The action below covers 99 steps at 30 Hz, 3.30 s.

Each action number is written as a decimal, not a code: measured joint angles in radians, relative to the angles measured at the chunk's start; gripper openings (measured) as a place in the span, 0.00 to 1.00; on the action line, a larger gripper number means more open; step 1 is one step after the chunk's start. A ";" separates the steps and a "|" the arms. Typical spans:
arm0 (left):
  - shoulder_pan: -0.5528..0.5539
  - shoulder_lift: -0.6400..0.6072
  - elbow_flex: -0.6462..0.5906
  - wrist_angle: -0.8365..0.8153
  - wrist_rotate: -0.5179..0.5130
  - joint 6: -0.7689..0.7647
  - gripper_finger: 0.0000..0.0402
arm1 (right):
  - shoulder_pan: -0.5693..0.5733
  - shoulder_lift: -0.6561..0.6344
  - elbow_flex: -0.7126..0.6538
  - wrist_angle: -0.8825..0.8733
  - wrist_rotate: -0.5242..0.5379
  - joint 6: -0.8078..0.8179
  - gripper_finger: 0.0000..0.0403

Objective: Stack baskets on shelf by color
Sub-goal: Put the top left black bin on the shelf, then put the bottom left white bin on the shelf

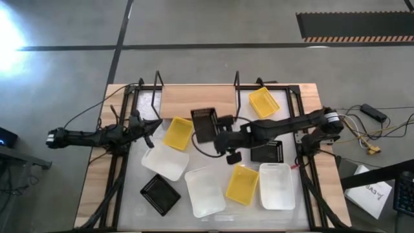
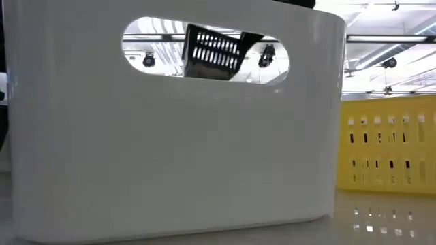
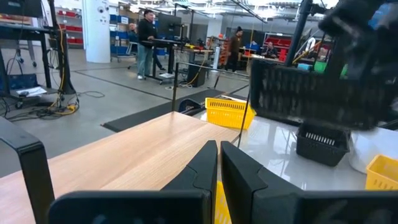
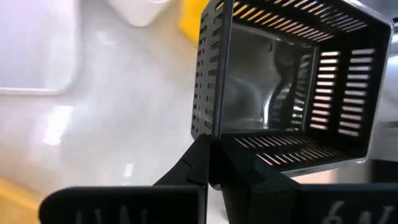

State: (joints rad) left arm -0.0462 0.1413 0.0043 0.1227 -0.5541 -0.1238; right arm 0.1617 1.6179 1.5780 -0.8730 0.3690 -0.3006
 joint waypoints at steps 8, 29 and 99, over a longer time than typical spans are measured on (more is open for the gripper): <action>0.000 0.000 0.000 0.000 0.000 0.000 0.01 | -0.201 0.038 -0.005 0.019 0.017 -0.113 0.03; 0.000 0.000 0.000 0.000 0.000 0.000 0.01 | -0.498 0.197 -0.005 -0.033 -0.114 -0.208 0.03; 0.000 0.007 0.000 -0.001 0.000 0.000 0.01 | -0.213 0.246 0.053 0.331 -0.604 -0.015 0.23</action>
State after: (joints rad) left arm -0.0461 0.1484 0.0042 0.1219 -0.5537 -0.1238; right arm -0.0508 1.8641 1.6312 -0.5424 -0.2351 -0.3159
